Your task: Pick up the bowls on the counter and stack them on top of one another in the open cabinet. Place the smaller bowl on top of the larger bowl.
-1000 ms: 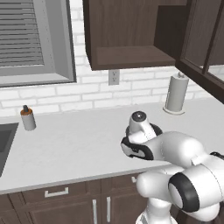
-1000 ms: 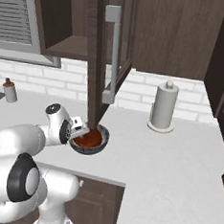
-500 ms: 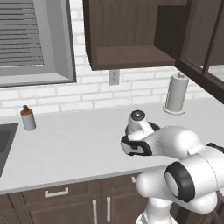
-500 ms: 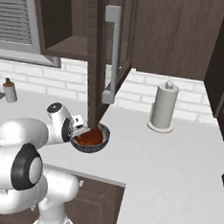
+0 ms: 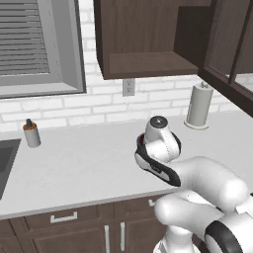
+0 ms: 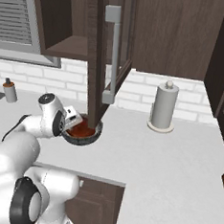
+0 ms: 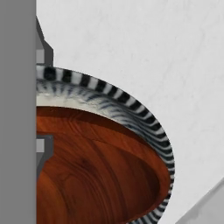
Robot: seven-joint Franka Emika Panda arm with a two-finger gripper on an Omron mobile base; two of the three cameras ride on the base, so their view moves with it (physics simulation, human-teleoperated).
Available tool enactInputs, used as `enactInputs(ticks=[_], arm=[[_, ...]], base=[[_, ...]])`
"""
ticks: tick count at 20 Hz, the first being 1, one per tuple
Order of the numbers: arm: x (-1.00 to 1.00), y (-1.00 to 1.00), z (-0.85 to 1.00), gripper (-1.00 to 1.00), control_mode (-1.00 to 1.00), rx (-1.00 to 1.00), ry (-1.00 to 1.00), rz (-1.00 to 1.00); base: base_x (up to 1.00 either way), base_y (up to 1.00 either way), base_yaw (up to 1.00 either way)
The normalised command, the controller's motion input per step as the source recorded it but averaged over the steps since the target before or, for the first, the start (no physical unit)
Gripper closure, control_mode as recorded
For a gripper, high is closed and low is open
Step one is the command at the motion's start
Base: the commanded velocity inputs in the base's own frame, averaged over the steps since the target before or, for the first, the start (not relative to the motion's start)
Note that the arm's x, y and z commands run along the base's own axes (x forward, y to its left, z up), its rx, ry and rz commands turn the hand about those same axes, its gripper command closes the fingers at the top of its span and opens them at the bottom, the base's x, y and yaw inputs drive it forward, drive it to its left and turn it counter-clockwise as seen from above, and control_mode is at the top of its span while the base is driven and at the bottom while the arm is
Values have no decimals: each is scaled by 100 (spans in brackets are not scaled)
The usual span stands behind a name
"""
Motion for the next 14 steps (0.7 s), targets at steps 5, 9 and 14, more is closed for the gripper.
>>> enactInputs(ticks=[5, 9, 14], arm=[[-48, 18, 100, 100, -100, -2, 0, 10], [-32, 1, 100, 100, -100, -9, -5, 12], [-27, 2, 100, 100, -100, -13, -10, 17]], base=[[0, 0, 0], [0, 0, 0], [0, 0, 0]])
